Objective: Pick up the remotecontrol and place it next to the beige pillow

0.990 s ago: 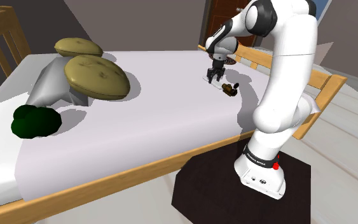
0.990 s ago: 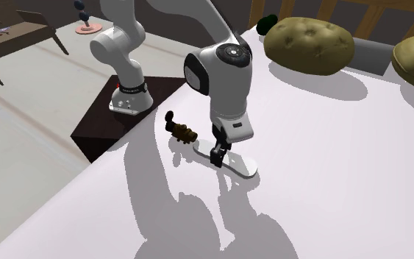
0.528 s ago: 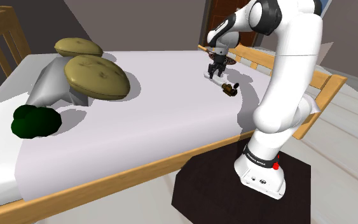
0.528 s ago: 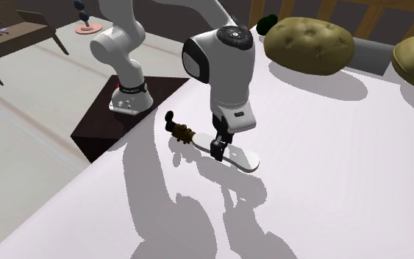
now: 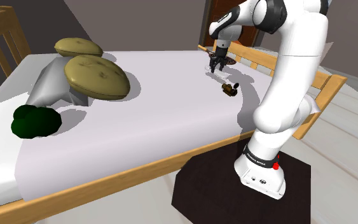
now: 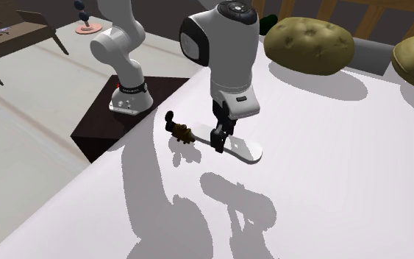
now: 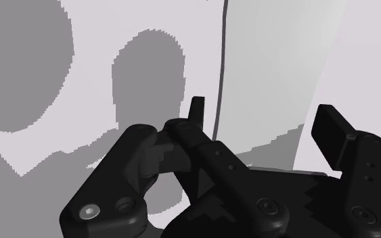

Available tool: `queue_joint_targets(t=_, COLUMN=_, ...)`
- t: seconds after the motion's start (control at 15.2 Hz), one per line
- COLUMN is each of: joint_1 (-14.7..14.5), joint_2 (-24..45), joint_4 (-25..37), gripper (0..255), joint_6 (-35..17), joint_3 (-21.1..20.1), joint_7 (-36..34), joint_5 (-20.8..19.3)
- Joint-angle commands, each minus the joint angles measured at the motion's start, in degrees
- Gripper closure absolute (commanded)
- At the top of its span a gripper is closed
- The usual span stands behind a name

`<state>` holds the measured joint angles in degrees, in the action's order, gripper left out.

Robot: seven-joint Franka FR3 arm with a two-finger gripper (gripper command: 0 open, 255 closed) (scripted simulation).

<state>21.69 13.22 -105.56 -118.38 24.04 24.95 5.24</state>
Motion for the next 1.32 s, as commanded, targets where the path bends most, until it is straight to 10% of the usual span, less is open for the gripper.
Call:
queue_joint_targets(t=0.0, joint_1=-0.1, joint_2=-0.6, joint_4=0.8, gripper=255, joint_6=1.4, joint_3=0.1, joint_7=-0.3, joint_5=-0.3)
queue_joint_targets(t=1.25, joint_1=-0.1, joint_2=-3.1, joint_4=12.4, gripper=255, joint_6=15.2, joint_3=0.5, joint_7=-1.1, joint_5=-1.7)
